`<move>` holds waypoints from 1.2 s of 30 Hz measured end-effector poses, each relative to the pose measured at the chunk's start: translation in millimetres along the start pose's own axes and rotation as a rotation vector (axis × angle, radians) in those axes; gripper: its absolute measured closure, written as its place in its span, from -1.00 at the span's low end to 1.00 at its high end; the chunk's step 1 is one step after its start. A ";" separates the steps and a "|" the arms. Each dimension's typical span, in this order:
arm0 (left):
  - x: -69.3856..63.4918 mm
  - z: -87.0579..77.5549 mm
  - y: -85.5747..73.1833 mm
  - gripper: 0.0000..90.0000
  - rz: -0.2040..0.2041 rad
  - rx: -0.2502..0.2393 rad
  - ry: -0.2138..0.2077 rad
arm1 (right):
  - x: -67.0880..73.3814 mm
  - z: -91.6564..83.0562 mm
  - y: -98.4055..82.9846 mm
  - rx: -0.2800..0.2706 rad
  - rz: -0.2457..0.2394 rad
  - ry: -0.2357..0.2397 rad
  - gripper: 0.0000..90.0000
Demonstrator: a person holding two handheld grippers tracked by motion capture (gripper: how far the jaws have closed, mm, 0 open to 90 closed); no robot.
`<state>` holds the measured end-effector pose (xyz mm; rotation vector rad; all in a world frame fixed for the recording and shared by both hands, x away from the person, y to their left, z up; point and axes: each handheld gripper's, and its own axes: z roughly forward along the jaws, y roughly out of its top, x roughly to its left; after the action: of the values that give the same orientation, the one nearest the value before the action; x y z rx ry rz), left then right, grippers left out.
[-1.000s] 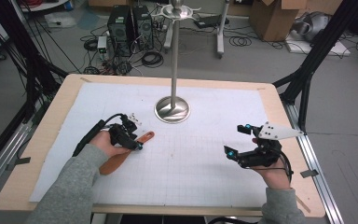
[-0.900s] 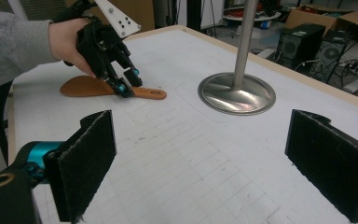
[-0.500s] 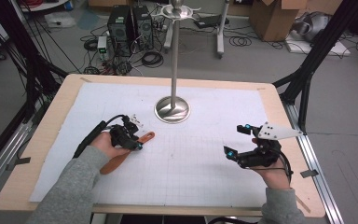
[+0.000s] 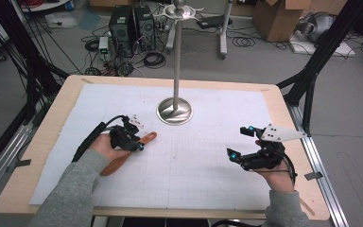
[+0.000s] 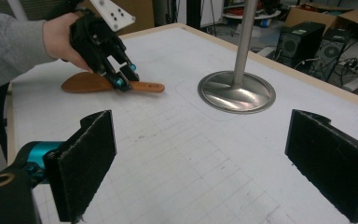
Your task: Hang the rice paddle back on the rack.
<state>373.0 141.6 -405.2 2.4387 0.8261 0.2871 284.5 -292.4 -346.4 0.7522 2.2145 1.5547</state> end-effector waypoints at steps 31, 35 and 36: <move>8.5 -86.0 -20.8 0.45 -0.108 -0.378 0.005 | -6.0 -1.4 -2.5 -0.018 0.026 0.003 -0.84; 6.8 -94.6 -20.5 0.45 -0.107 -0.415 0.000 | -5.3 -0.2 -2.4 -0.014 0.027 0.005 -0.84; 6.8 -94.6 -20.5 0.45 -0.107 -0.415 0.000 | -5.3 -0.2 -2.4 -0.014 0.027 0.005 -0.84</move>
<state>334.1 199.9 -338.0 2.0023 0.8026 0.3766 288.1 -296.4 -348.8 0.7782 2.2037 1.5841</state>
